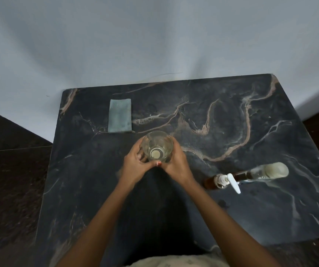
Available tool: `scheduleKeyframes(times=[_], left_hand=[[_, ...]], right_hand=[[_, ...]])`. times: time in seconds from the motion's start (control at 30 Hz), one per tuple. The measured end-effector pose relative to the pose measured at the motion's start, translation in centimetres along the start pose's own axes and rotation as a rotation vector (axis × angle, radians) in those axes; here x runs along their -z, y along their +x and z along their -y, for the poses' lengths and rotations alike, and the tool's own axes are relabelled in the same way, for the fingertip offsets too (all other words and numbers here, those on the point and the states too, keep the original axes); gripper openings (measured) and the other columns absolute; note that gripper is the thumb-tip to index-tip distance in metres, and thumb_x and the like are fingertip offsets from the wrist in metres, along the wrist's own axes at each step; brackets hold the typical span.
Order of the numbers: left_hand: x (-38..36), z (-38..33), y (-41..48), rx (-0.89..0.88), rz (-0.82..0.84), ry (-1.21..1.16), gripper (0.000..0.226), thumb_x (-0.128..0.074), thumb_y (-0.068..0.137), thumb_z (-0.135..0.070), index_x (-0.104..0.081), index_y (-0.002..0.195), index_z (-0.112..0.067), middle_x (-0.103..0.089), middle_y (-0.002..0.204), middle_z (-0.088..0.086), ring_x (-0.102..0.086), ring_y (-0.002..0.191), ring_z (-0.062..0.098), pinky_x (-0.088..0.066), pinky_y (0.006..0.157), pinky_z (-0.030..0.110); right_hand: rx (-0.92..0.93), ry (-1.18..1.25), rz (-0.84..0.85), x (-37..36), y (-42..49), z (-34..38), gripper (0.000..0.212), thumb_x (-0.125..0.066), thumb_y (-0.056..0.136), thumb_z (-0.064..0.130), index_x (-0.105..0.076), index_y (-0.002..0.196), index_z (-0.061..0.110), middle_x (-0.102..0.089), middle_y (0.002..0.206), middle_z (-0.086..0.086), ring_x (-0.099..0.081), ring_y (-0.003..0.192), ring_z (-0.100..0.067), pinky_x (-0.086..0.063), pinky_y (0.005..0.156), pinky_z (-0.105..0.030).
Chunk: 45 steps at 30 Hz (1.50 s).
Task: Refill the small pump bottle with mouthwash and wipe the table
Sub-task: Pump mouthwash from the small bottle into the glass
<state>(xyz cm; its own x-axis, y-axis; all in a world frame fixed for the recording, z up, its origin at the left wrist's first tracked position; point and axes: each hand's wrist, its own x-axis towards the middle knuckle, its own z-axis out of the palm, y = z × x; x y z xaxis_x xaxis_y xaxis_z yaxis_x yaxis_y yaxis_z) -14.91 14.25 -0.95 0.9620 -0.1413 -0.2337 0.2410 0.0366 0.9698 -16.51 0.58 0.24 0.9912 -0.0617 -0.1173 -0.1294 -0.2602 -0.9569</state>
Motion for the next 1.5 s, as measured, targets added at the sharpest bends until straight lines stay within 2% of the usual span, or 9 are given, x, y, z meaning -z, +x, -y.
scheduleKeyframes(times=[0.1,0.2,0.4,0.57,0.73,0.9,1.1,1.33,1.5], left_hand=[[-0.9,0.7,-2.8,0.023,0.019,-0.021,0.078,-0.072,0.057,0.020,-0.047,0.116,-0.025,-0.058,0.113,-0.011,-0.060,0.102,-0.003,-0.050,0.081,0.015],[-2.0,1.7,-5.3,0.047,0.027,-0.006,0.080,-0.073,0.057,0.018,-0.044,0.118,-0.026,-0.057,0.113,-0.014,-0.059,0.103,-0.003,-0.049,0.089,0.019],[-4.0,4.0,-8.8,0.065,0.060,-0.023,0.082,-0.072,0.057,0.020,-0.047,0.116,-0.031,-0.059,0.117,-0.014,-0.057,0.109,0.000,-0.048,0.083,0.014],[-4.7,5.5,-9.8,0.078,0.072,-0.002,0.081,-0.074,0.057,0.015,-0.048,0.116,-0.034,-0.064,0.113,-0.017,-0.057,0.111,0.003,-0.048,0.085,0.015],[-4.7,5.7,-9.7,0.088,0.089,0.030,0.082,-0.079,0.051,-0.004,-0.046,0.119,-0.034,-0.063,0.114,-0.021,-0.056,0.113,0.002,-0.047,0.087,0.016],[-4.5,5.9,-9.2,0.097,0.125,0.055,0.085,-0.077,0.056,0.004,-0.041,0.124,-0.031,-0.058,0.121,-0.015,-0.055,0.115,0.003,-0.047,0.088,0.016],[-4.5,5.6,-8.8,0.105,0.176,0.073,0.087,-0.078,0.055,-0.007,-0.037,0.130,-0.025,-0.055,0.126,-0.009,-0.053,0.118,0.007,-0.045,0.093,0.019],[-4.9,5.8,-8.8,0.090,0.185,0.111,0.093,-0.074,0.063,0.011,-0.027,0.135,-0.025,-0.041,0.137,-0.008,-0.043,0.125,0.001,-0.036,0.103,0.018],[-6.2,5.8,-9.3,0.027,0.085,0.114,0.095,-0.078,0.060,0.001,-0.027,0.132,-0.033,-0.042,0.135,-0.009,-0.045,0.123,0.003,-0.039,0.100,0.017]], right_hand=[[0.004,0.002,0.009,0.9,-3.2,-0.2,0.068,-0.078,0.067,0.011,-0.042,0.125,0.019,-0.054,0.121,0.003,-0.054,0.108,-0.004,-0.043,0.089,-0.009],[-0.024,-0.008,0.022,2.0,-6.0,-0.8,0.067,-0.078,0.067,0.012,-0.042,0.122,0.025,-0.055,0.123,0.002,-0.054,0.110,-0.006,-0.046,0.095,-0.024],[-0.049,0.014,0.041,3.7,-9.7,-3.1,0.076,-0.079,0.065,0.004,-0.038,0.115,0.043,-0.054,0.121,0.001,-0.054,0.113,-0.012,-0.047,0.097,-0.042],[-0.043,-0.036,0.039,4.5,-10.8,-4.5,0.079,-0.080,0.064,0.007,-0.038,0.114,0.052,-0.053,0.118,0.014,-0.052,0.114,-0.005,-0.045,0.099,-0.037],[-0.058,-0.021,0.067,4.7,-10.7,-4.9,0.073,-0.080,0.065,0.007,-0.041,0.123,0.025,-0.053,0.122,-0.001,-0.052,0.116,-0.013,-0.044,0.099,-0.045],[-0.059,-0.031,0.075,4.8,-10.6,-5.0,0.076,-0.080,0.064,0.006,-0.039,0.127,0.011,-0.051,0.123,-0.002,-0.051,0.117,-0.016,-0.043,0.100,-0.044],[-0.062,-0.035,0.076,4.9,-10.5,-5.1,0.074,-0.080,0.065,0.007,-0.039,0.125,0.016,-0.049,0.116,0.015,-0.049,0.113,0.000,-0.044,0.100,-0.033],[-0.066,-0.072,0.133,5.3,-10.5,-5.2,0.076,-0.075,0.071,0.005,-0.031,0.133,0.012,-0.045,0.132,-0.005,-0.046,0.121,-0.009,-0.040,0.105,-0.035],[-0.075,-0.134,0.212,6.9,-11.5,-4.9,0.076,-0.067,0.080,0.008,-0.021,0.141,0.011,-0.035,0.144,-0.002,-0.038,0.128,-0.007,-0.035,0.107,-0.025]])
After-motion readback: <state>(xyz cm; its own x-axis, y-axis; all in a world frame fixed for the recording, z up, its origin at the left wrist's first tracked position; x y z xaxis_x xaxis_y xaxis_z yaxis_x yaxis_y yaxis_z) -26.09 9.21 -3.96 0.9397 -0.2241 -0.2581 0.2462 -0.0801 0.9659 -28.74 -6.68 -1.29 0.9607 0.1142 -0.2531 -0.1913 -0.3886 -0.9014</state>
